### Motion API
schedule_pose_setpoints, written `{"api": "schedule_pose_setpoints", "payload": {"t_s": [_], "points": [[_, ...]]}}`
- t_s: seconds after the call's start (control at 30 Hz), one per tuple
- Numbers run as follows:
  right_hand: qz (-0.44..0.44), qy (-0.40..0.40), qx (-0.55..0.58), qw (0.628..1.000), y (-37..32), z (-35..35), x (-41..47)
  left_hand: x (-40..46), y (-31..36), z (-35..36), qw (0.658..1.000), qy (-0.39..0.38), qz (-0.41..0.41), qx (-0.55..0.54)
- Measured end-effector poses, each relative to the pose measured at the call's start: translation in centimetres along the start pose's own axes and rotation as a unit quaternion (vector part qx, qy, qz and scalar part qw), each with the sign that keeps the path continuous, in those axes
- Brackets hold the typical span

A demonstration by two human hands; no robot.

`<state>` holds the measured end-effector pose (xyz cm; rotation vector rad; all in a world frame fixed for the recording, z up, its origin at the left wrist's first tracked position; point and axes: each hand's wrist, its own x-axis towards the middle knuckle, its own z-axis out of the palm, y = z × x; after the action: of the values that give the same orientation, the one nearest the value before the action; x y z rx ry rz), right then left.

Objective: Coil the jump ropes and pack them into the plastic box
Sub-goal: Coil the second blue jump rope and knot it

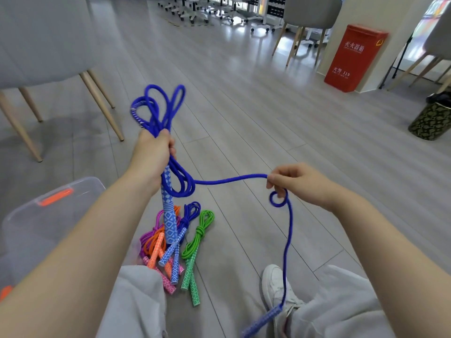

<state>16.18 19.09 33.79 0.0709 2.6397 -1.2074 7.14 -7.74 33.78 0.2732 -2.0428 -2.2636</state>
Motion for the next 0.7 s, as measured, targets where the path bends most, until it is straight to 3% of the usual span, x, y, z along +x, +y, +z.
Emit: {"api": "schedule_pose_setpoints", "payload": {"t_s": [0.1, 0.27, 0.43, 0.53, 0.7], "points": [[-0.054, 0.071, 0.048, 0.995, -1.6, 0.4, 0.1, -1.1, -0.6, 1.2, 0.990, -0.086, 0.028, 0.107], [-0.085, 0.132, 0.135, 0.978, -4.2, 0.9, 0.0, -3.9, -1.0, 3.4, 0.961, -0.220, 0.071, 0.153], [-0.095, 0.098, 0.186, 0.973, -5.8, 1.0, -0.3, -5.1, -0.7, 4.5, 0.956, -0.266, 0.074, 0.097], [-0.085, 0.124, 0.191, 0.970, -6.1, 1.5, 0.1, -5.7, -0.7, 4.7, 0.950, -0.306, 0.055, 0.039], [-0.064, 0.167, 0.126, 0.976, -6.0, 1.6, 0.4, -6.5, -0.6, 5.0, 0.925, -0.370, 0.062, 0.058]]}}
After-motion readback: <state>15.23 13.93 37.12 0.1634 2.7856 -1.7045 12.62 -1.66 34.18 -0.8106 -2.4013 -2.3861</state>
